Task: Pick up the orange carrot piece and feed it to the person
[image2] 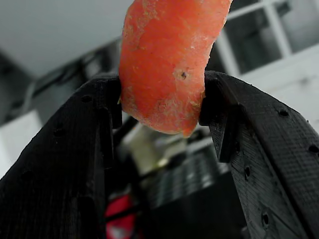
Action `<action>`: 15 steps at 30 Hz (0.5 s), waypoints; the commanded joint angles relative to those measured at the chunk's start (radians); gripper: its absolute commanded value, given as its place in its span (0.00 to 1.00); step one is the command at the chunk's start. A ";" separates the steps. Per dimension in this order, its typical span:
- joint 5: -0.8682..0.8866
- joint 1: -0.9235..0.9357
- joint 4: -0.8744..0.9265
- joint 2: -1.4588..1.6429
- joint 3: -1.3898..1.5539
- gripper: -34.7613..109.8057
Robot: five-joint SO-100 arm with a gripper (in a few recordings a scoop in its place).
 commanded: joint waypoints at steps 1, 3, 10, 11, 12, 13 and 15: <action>-0.140 -0.020 -0.133 -0.006 -0.089 0.22; -0.235 -0.037 -0.178 -0.048 -0.089 0.22; -0.383 -0.080 -0.301 -0.084 -0.087 0.22; -0.383 -0.081 -0.310 -0.084 -0.087 0.22; -0.388 -0.083 -0.319 -0.084 -0.087 0.22; -0.394 -0.084 -0.324 -0.084 -0.087 0.22; -0.396 -0.083 -0.331 -0.084 -0.087 0.22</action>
